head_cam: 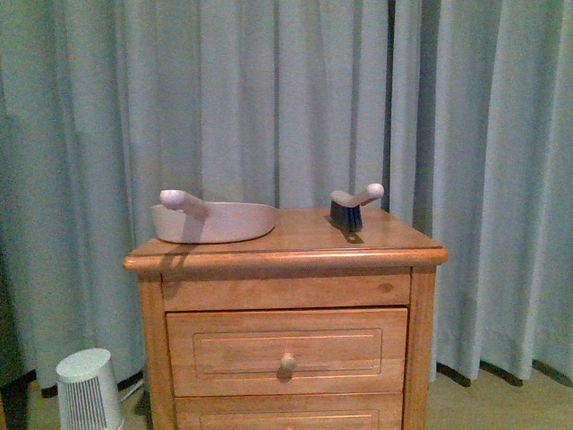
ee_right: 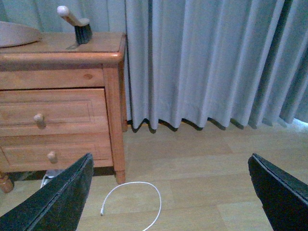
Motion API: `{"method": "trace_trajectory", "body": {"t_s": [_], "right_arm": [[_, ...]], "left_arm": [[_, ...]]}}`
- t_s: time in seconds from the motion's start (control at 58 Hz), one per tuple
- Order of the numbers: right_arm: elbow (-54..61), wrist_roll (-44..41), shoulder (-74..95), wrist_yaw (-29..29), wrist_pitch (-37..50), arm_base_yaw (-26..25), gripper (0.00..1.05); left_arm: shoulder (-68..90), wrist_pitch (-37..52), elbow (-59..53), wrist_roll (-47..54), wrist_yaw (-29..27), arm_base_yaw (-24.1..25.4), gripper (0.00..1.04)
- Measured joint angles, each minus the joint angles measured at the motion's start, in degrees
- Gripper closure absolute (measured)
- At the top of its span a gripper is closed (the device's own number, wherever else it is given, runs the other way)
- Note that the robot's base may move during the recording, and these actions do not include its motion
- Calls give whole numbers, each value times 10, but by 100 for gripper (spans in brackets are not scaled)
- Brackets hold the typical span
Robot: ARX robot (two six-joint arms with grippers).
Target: Clean up trash
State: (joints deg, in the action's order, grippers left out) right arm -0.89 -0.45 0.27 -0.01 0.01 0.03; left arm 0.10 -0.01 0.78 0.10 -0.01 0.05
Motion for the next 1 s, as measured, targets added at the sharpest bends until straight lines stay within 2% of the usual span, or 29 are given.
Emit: {"method": "trace_trajectory", "body": {"t_s": [1.001], "right_arm": [[0,0,0,0,0,0,7]], "left_arm": [[0,0,0,0,0,0,8]]}}
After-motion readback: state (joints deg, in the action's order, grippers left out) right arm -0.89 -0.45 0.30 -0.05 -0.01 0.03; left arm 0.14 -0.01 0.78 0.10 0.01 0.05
